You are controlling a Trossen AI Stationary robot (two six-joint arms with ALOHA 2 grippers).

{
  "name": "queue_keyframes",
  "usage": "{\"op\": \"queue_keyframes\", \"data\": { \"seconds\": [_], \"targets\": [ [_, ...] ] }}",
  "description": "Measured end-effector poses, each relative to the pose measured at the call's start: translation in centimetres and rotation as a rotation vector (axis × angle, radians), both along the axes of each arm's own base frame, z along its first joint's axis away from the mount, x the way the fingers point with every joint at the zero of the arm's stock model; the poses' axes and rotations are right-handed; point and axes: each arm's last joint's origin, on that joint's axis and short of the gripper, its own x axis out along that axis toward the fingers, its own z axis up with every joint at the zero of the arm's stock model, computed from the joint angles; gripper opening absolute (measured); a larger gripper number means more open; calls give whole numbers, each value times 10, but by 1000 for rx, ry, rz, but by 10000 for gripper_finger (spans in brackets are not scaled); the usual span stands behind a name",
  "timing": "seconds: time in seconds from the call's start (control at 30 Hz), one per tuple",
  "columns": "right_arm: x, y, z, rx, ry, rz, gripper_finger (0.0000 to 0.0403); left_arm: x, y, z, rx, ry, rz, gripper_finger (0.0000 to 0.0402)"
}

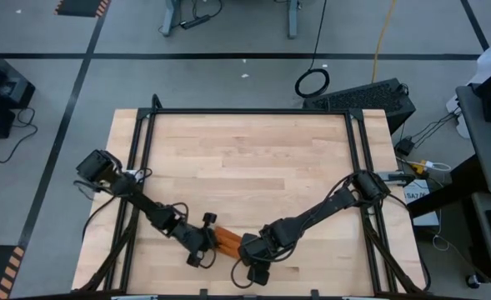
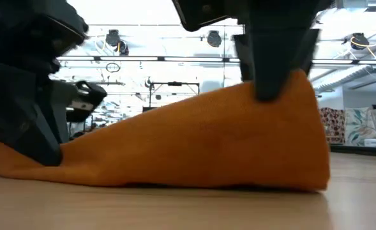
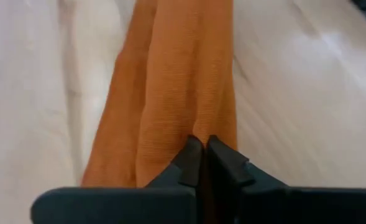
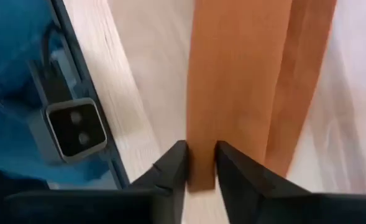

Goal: Roll towel into tight, uniform cylinder
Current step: Roll the brown towel

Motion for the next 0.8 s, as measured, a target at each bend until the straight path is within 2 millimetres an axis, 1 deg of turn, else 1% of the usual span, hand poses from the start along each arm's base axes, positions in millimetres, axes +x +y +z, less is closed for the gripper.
{"op": "queue_keyframes", "data": {
  "seconds": [0.17, 0.27, 0.37, 0.47, 0.53, 0.63, 0.8],
  "targets": [
    [-7, 7, -1, -16, 22, 40, 124, 10, 12, 1, -130, 71, -3, 14],
    [-9, 13, -1, -43, -4, 30, 147, 14, 20, 1, -189, 102, 11, 14],
    [-14, 22, 0, -111, -50, 22, 164, 18, 27, 1, -256, 139, 24, 14],
    [-21, 33, -1, -155, -76, 34, 175, 21, 32, 1, -318, 176, 26, 14],
    [-24, 38, -1, -147, -71, 36, 178, 22, 35, 2, -346, 194, 10, 14],
    [-25, 41, -1, -158, -77, 24, 180, 23, 39, 2, -380, 214, 11, 14],
    [-23, 40, 0, -208, -122, -65, 180, 26, 44, 2, -391, 217, 31, 14]
  ]
}}
